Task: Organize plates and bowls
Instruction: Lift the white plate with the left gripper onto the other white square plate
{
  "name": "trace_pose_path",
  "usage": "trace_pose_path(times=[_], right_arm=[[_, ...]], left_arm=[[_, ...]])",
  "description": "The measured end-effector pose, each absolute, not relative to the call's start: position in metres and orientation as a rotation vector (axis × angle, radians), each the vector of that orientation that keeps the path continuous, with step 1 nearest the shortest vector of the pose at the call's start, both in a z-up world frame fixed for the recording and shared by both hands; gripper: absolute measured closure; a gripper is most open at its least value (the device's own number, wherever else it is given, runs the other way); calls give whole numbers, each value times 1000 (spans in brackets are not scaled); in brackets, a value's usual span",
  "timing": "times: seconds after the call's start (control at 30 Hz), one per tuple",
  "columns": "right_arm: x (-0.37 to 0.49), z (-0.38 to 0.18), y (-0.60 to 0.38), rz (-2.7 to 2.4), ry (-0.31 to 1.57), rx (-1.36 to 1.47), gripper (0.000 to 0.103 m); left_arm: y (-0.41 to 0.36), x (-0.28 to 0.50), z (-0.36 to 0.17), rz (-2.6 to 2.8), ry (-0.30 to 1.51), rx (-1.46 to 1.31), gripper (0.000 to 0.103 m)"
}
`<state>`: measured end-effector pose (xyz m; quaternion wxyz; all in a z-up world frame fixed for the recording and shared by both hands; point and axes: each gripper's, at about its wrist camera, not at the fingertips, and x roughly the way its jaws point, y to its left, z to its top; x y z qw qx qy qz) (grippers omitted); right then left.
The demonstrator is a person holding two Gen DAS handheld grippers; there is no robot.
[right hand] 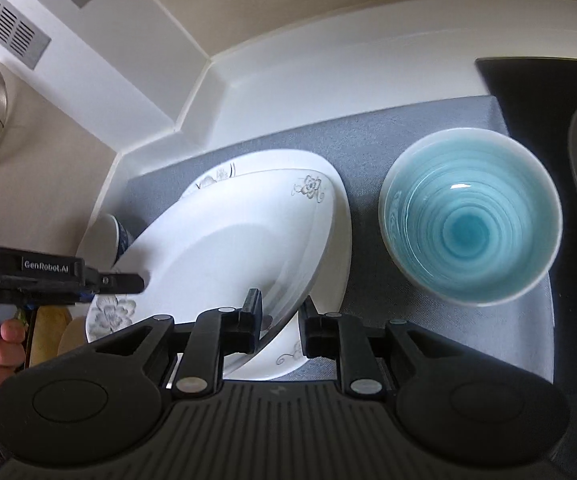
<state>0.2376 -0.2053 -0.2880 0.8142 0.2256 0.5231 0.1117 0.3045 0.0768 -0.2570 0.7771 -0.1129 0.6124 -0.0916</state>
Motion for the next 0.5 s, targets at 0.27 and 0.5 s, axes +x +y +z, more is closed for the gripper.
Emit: trace_pose_path(times=[0.27,0.5], right_arm=[[247,-292,-205,281,1160,401,78],[244,-307,-219,238,1163,526,88]], left_arm=[[66,296,-267,-177,1300,-170,79],[85,291,-272,-179,1314,-231,84]])
